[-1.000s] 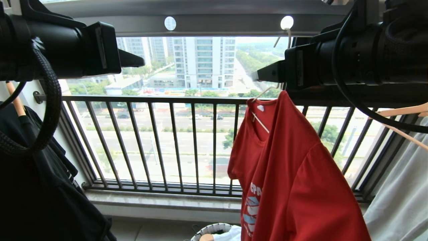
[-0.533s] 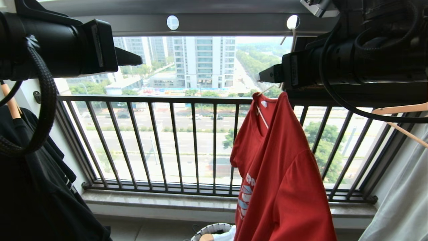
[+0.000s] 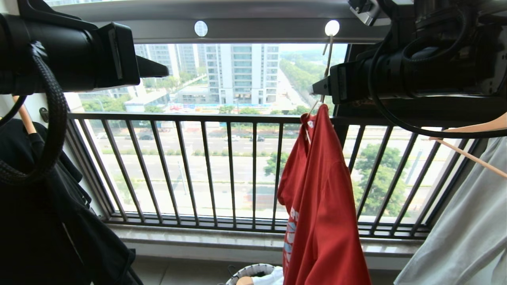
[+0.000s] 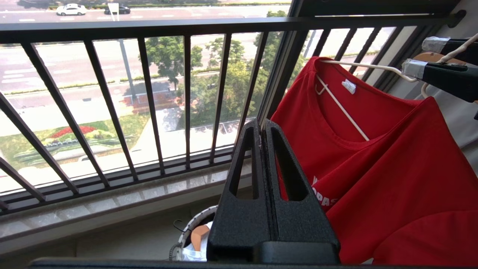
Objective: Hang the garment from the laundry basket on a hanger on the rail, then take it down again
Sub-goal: Take the clothes off the clothes rack
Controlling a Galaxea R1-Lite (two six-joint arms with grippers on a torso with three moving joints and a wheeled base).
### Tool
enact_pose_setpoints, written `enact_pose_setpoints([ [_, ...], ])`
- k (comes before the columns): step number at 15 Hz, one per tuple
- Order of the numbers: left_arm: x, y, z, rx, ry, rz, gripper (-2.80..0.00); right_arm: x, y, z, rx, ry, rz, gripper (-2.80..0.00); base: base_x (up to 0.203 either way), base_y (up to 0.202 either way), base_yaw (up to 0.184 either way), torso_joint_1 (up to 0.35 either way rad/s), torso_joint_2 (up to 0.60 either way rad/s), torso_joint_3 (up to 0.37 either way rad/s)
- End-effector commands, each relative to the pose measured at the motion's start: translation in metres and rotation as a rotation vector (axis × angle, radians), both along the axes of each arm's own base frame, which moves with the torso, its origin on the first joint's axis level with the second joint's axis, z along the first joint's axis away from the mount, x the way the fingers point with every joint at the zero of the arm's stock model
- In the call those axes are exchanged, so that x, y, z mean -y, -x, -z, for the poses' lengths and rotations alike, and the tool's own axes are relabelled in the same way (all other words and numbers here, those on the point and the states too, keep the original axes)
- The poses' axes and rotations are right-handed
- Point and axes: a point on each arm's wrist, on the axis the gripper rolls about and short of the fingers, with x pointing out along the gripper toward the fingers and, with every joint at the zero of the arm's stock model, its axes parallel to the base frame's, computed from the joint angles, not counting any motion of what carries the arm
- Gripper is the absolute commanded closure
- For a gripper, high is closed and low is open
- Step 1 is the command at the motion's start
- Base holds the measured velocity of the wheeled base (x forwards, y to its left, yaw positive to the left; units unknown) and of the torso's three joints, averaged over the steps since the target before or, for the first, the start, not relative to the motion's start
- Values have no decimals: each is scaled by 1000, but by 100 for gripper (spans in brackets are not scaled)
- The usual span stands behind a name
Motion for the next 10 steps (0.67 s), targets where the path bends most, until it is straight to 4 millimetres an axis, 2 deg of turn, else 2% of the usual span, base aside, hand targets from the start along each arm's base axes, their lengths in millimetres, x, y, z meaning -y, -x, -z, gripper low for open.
enact_pose_setpoints([
  [1, 0, 0, 0, -3, 0, 0, 0, -1, -1, 2, -5, 5, 1, 0, 0, 0, 0, 0, 0, 0],
  [10, 4, -6, 6, -25, -12, 9, 0, -7, -11, 3, 11, 20, -34, 0, 0, 0, 0, 0, 0, 0],
])
